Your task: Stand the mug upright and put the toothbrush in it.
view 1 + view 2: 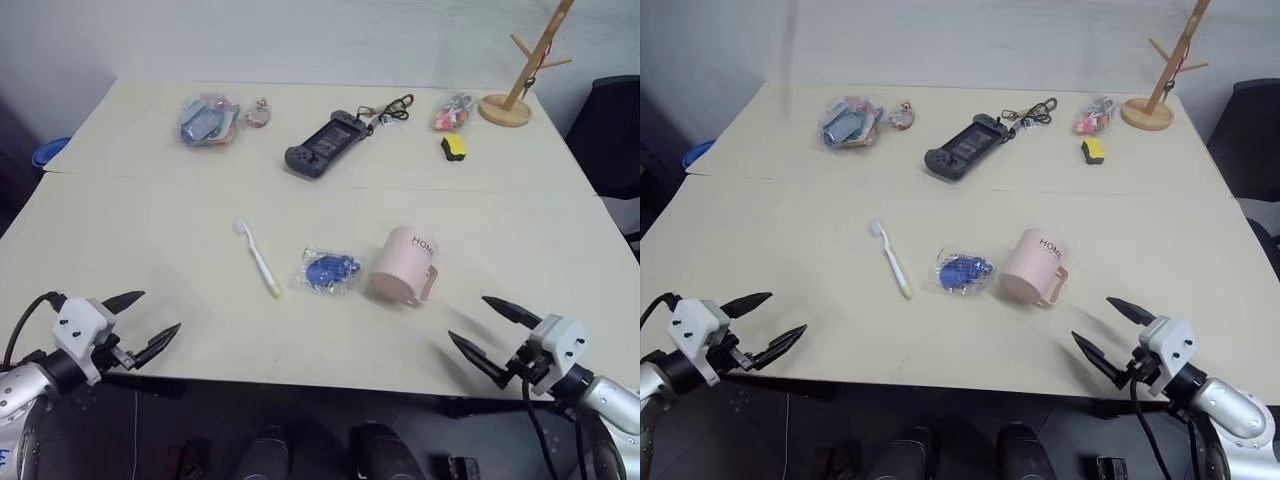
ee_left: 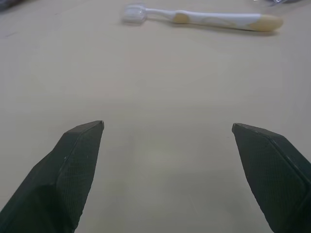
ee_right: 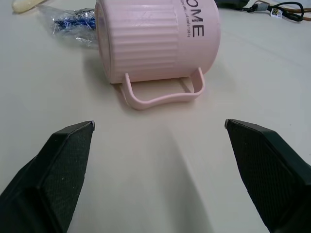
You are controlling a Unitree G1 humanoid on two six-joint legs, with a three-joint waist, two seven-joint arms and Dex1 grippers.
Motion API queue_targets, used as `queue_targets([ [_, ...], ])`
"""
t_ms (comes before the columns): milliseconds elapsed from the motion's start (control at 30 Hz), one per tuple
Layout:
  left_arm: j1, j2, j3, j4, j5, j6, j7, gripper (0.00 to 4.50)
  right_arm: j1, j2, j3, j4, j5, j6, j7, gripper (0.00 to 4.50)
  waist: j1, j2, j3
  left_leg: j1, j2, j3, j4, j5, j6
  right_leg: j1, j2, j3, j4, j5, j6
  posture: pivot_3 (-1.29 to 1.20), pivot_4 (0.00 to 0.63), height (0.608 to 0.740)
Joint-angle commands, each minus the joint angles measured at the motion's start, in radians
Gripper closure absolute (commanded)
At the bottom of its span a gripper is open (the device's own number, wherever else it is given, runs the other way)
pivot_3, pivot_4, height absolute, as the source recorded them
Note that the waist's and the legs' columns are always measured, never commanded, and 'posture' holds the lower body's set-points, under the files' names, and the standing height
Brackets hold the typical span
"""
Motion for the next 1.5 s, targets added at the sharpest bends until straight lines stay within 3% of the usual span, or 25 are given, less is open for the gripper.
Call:
queue_targets([
  [33,-0.005,0.013,0.008,-0.026,-0.017,-0.002,-0.012,0.00,0.000,0.001,-0.008,-0.009,0.006,-0.023,-0.004,0.01,0.000,0.000,0.000,0.000,0.000,0.000,0.000,0.000,0.000,0.000,0.000,0.000,0.000,0.000,0.000,0.00,0.150,0.740],
  [867,-0.047,0.021,0.007,-0.071,-0.094,0.113,-0.044,0.00,-0.035,0.006,0.024,-0.014,0.014,-0.003,-0.024,0.01,-0.001,0.000,0.000,0.000,0.000,0.000,0.000,0.000,0.000,0.000,0.000,0.000,0.001,0.000,0.000,0.00,0.150,0.740],
  [1067,-0.084,0.098,-0.001,-0.015,-0.130,0.207,-0.102,0.00,-0.004,-0.008,0.030,-0.068,0.056,0.019,0.022,0.01,0.000,0.000,0.000,0.000,0.000,0.000,0.000,0.000,0.000,0.000,0.000,0.000,0.001,0.000,0.000,0.00,0.150,0.740],
  [1200,-0.329,0.187,-0.246,-0.052,-0.134,0.368,-0.187,0.00,0.031,0.004,-0.015,-0.183,0.173,-0.058,0.103,0.01,0.017,0.002,0.001,0.000,-0.001,-0.002,0.001,0.001,0.000,0.000,0.000,-0.001,0.001,0.000,0.000,0.00,0.150,0.740],
  [1267,-0.534,0.140,-0.384,0.017,-0.053,0.357,-0.175,0.00,0.045,0.006,-0.024,-0.218,0.196,-0.077,0.116,0.01,0.030,0.001,0.000,-0.001,-0.003,-0.003,0.002,0.001,0.000,0.001,-0.001,-0.001,0.002,0.001,0.001,0.00,0.150,0.740],
  [1400,-0.907,-0.056,-0.651,0.287,0.124,0.284,-0.198,0.00,0.075,0.018,-0.030,-0.229,0.193,-0.109,0.128,0.01,0.030,-0.002,-0.002,-0.004,-0.005,-0.003,0.008,0.004,-0.003,0.000,0.000,-0.003,0.003,0.002,0.003,0.00,0.150,0.740],
  [1500,-1.037,-0.166,-0.711,0.454,0.181,0.235,-0.189,0.00,0.085,0.029,-0.036,-0.227,0.187,-0.122,0.111,0.01,0.013,-0.002,-0.002,-0.005,-0.005,0.002,0.008,0.002,0.000,-0.002,0.002,-0.003,0.004,0.002,0.003,0.00,0.150,0.740],
])
